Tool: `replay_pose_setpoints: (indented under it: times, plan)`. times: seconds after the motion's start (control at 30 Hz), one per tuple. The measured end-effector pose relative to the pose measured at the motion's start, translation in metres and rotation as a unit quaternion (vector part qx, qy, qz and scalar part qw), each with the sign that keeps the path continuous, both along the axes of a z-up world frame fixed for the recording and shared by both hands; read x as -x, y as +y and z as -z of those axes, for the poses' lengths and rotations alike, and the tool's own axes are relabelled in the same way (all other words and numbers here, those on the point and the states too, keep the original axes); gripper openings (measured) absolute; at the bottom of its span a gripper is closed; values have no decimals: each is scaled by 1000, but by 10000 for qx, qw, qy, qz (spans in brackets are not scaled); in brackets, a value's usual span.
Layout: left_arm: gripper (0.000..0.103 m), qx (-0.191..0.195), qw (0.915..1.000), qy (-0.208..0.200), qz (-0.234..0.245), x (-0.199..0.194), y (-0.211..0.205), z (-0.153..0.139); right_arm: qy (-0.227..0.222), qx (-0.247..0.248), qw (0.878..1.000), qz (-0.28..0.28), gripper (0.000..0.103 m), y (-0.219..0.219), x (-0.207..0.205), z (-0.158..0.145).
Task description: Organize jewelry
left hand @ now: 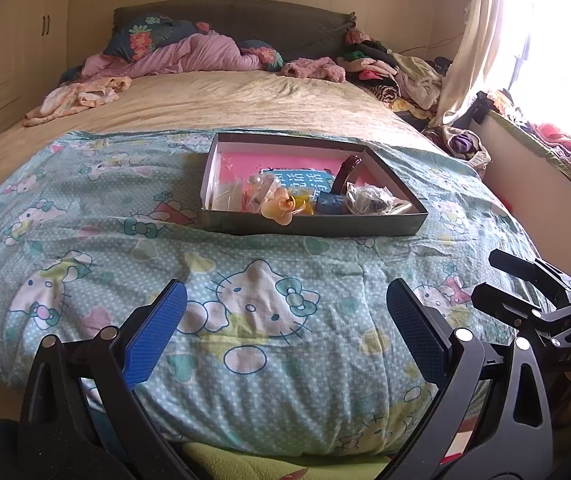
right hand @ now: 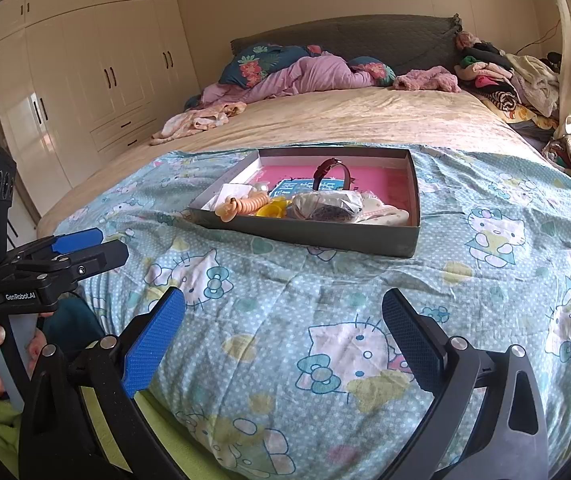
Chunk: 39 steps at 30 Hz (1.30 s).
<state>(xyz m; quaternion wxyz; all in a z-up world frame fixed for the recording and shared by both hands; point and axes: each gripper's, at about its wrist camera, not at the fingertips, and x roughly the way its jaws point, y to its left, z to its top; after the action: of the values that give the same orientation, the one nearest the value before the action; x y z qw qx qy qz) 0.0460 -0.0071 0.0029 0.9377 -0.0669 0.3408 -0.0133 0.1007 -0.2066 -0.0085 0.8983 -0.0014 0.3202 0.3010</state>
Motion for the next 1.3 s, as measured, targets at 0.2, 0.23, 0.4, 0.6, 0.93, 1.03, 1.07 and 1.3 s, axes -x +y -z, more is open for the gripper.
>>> replay_pose_setpoints:
  times: [0.2,0.23,0.4,0.6,0.93,1.03,1.07,1.3]
  plan:
    - [94,-25,10000,14,-22,0,-1,0,10,19,10000,-7,98,1,0,0]
    - [94,-16,10000,7,-16,0,0,0,4,19,10000,-5,98,0,0,0]
    - [94,-42,10000,40,-23,0,-2,1,17,24,10000,2,98,1,0,0]
    - [94,-31,10000,47,1,0,-3,2,18,22,10000,0,98,1,0,0]
    - [94,-19,10000,63,4,-2,-4,3,20,3,10000,13,98,0,0,0]
    - [94,-24,10000,69,4,-1,-4,3,19,9,10000,5,98,0,0,0]
    - [94,-18,10000,76,8,-1,-4,3,8,9,10000,1,98,0,0,0]
    - [94,3,9999,104,71,0,-6,5,1,23,10000,2,98,-1,0,1]
